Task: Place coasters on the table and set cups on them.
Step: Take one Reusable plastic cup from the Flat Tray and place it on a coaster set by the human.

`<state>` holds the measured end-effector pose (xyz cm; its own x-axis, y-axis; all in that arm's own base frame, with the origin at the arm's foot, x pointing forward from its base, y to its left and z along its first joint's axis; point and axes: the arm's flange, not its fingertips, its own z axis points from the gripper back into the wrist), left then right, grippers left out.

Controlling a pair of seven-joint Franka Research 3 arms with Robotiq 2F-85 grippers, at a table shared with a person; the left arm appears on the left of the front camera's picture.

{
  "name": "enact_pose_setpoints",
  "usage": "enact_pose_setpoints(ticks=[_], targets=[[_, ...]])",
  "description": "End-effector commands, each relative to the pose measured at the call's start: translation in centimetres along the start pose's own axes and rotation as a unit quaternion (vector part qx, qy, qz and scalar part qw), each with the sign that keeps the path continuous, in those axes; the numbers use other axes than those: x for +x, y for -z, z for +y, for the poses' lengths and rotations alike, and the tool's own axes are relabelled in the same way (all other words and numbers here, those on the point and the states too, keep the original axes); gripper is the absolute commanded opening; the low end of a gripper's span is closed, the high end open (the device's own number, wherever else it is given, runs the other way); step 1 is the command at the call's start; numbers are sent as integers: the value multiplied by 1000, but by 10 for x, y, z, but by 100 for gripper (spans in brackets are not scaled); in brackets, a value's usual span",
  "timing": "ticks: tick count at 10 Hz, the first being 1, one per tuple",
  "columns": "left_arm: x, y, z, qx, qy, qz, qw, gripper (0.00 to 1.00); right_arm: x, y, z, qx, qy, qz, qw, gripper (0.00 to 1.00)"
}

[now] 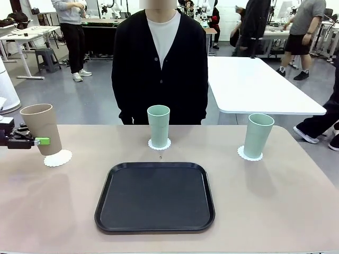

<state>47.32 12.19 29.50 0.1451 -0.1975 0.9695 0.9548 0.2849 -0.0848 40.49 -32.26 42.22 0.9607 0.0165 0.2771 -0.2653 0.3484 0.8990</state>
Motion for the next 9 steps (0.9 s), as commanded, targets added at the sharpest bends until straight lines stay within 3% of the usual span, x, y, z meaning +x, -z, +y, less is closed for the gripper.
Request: enact_pose_setpoints(ticks=[1,9], targets=[[-10,0,12,-22,38,-2,999,83,1,2,0,1,0,-3,1000,100],[-40,-2,42,-32,76,-17,996,83,1,2,0,1,0,-3,1000,100]])
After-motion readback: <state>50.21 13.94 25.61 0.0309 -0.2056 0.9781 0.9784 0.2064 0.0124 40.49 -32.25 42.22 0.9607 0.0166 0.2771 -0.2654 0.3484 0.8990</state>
